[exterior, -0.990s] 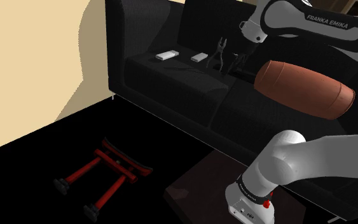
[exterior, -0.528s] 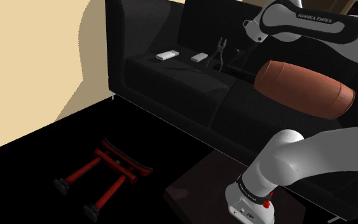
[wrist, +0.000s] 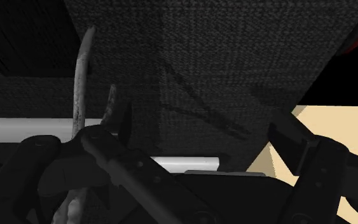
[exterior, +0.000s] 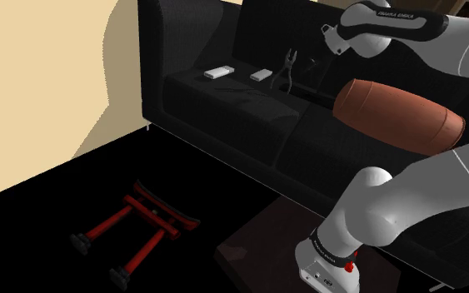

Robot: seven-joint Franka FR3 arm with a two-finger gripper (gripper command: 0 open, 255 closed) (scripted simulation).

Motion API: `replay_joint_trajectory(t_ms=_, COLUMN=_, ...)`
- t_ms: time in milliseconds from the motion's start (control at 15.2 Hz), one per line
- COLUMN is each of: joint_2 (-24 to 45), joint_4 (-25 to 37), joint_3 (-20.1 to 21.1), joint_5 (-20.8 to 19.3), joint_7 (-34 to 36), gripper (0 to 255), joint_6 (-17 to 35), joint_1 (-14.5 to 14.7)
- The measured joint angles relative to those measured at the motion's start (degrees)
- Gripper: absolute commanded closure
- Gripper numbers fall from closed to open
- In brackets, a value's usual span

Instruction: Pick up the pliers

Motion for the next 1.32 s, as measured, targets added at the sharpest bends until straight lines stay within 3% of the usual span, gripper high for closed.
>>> replay_joint_trajectory(t_ms=264, joint_2=7.0, joint_4=7.6, joint_3=-11.5, joint_5=9.4, joint_7=-11.2, gripper=0, joint_6=1.2, joint_1=7.9)
replay_joint_trajectory(t_ms=462, joint_2=15.6, joint_4=15.4, joint_3=-24.6, joint_5=21.1, joint_7=-21.6, gripper=0, joint_6=-1.0, joint_1=16.9)
replay_joint_trajectory(t_ms=528, joint_2=17.4, joint_4=16.6, joint_3=-27.5, joint_5=24.1, joint_7=-24.0, gripper=0, joint_6=-1.6, joint_1=18.7)
replay_joint_trajectory(t_ms=858, joint_2=20.0, joint_4=15.6, joint_3=-31.6, joint_5=29.0, joint_7=-28.7, gripper=0, joint_6=-0.3, joint_1=21.3)
replay_joint_trajectory(t_ms=1056, joint_2=19.2, joint_4=13.2, joint_3=-31.0, joint_5=28.8, joint_7=-29.5, gripper=0, joint_6=1.8, joint_1=21.0)
replay_joint_trajectory(t_ms=1122, joint_2=19.5, joint_4=13.1, joint_3=-31.3, joint_5=29.2, joint_7=-29.8, gripper=255, joint_6=1.9, joint_1=21.2)
replay_joint_trajectory(t_ms=1320, joint_2=19.9, joint_4=13.0, joint_3=-31.7, joint_5=29.7, joint_7=-30.2, gripper=255, joint_6=1.9, joint_1=21.5)
